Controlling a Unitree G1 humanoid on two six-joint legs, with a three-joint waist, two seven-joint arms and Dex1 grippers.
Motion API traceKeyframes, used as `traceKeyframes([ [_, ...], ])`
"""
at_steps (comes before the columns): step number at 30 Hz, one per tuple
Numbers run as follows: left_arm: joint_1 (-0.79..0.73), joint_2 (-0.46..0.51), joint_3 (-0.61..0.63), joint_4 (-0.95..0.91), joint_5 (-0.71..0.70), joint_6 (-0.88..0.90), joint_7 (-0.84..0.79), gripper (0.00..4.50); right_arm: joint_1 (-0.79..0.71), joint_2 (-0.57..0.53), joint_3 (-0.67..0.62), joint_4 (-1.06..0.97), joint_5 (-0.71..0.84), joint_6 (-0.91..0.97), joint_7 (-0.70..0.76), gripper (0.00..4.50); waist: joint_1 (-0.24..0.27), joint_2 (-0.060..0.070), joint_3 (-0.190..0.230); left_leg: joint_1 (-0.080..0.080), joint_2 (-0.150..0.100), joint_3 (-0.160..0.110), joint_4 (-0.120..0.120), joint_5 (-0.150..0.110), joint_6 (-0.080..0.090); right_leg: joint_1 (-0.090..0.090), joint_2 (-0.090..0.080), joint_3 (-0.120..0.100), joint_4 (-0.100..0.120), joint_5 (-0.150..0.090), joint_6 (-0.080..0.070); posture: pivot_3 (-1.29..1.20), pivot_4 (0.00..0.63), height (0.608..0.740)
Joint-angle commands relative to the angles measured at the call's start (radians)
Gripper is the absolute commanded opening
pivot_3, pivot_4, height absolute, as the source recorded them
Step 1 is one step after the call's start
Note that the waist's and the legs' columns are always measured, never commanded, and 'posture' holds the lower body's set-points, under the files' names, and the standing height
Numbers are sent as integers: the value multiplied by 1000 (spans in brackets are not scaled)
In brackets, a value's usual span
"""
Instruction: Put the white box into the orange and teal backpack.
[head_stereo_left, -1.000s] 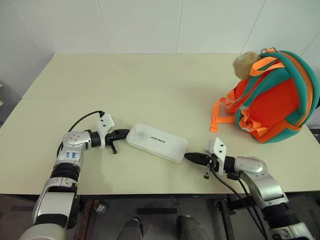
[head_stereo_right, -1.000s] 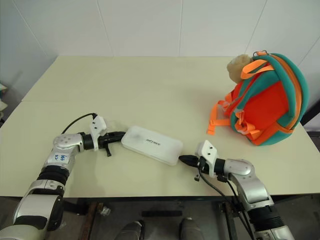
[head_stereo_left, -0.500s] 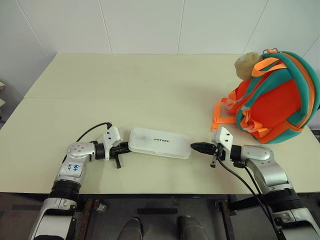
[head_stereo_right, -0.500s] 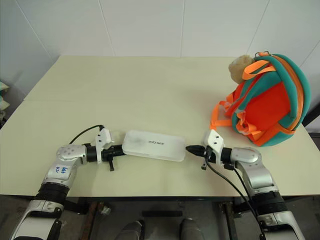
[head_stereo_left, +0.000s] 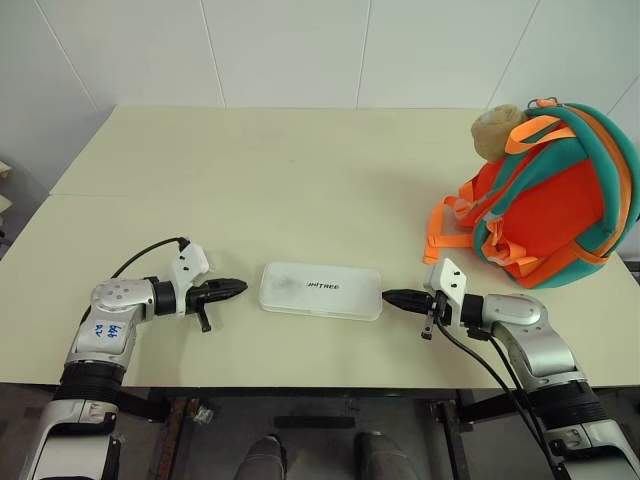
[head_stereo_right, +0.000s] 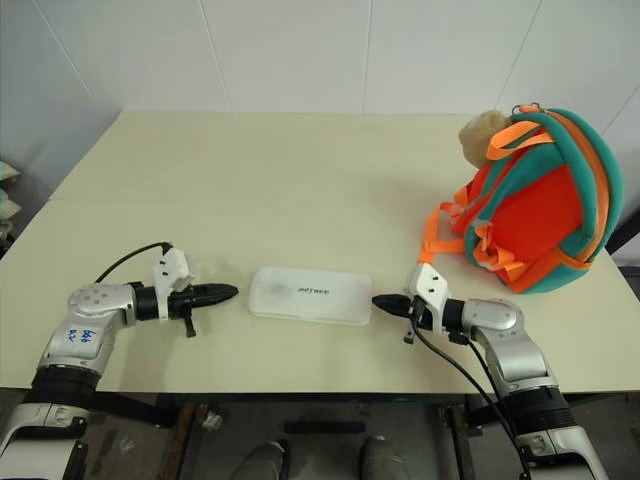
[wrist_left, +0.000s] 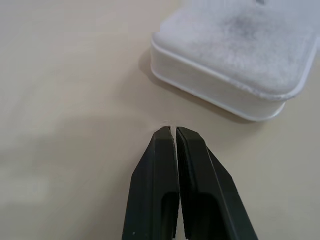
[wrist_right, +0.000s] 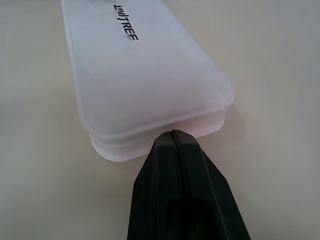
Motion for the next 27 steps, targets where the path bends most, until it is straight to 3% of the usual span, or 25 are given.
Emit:
traceKeyframes([
  [1, -32, -44, -6, -9, -24, 1, 13, 180, 13, 8, -13, -45, 12, -9, -11, 0, -1, 0, 0, 0, 0, 0, 0, 0, 0, 0, 0, 0, 0, 0, 0, 0, 150, 740],
  [6, -41, -83, -23, -11, -21, 15, 22, 180, 28, 15, -14, -71, 13, 3, -21, 0, -6, 0, 0, 1, 0, 0, 0, 0, 0, 0, 0, 0, 0, 0, 0, 0, 150, 740],
  [27, 45, -43, -8, -143, -51, 119, 55, 180, 31, 23, -17, -85, 18, 8, -43, 0, -3, 0, 0, 1, 0, 0, 0, 0, 0, 1, 0, 0, 0, 0, 0, 0, 150, 740],
])
